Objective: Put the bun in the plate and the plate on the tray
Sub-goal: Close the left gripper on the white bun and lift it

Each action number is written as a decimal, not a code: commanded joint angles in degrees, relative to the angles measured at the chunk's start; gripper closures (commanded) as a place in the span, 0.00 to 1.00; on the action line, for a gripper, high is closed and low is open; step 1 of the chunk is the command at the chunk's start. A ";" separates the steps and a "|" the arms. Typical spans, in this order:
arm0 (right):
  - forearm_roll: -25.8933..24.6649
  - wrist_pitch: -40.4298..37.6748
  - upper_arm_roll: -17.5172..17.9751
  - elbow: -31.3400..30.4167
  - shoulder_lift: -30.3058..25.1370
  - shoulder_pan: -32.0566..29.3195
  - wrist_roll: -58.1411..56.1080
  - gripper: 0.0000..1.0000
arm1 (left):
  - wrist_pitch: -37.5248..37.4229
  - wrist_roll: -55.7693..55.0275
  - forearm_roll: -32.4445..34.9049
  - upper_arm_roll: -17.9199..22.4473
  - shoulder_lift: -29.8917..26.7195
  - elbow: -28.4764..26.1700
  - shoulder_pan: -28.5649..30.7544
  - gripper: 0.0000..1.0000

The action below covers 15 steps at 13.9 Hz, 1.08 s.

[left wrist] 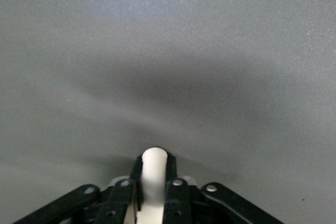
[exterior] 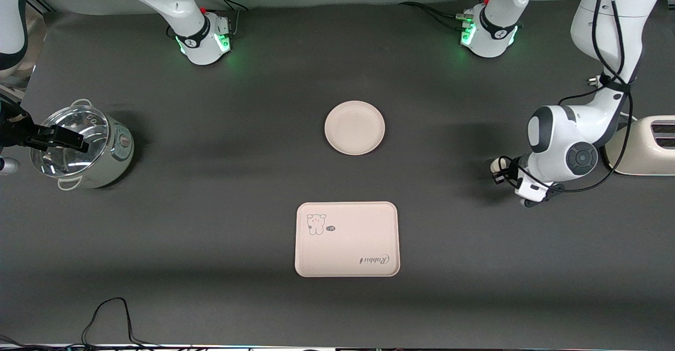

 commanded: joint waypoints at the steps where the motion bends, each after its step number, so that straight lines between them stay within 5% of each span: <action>1: -0.25 0.02 -0.17 0.26 0.50 0.18 -1.36 0.00 | -1.57 -0.73 -0.56 0.40 -3.23 -0.46 -0.52 0.92; 3: -0.25 0.02 -0.08 0.07 0.42 0.88 -1.18 0.00 | -8.75 -0.46 -0.56 0.49 -7.79 3.03 -0.08 0.93; 11: 2.72 2.13 -0.08 -0.28 0.15 8.69 -0.56 0.00 | -41.64 2.25 0.49 1.01 -14.66 32.56 2.21 0.91; 15: 8.27 3.10 -0.17 -0.80 0.42 13.53 -0.56 0.00 | -45.79 3.67 0.49 1.37 -17.38 35.57 2.47 0.90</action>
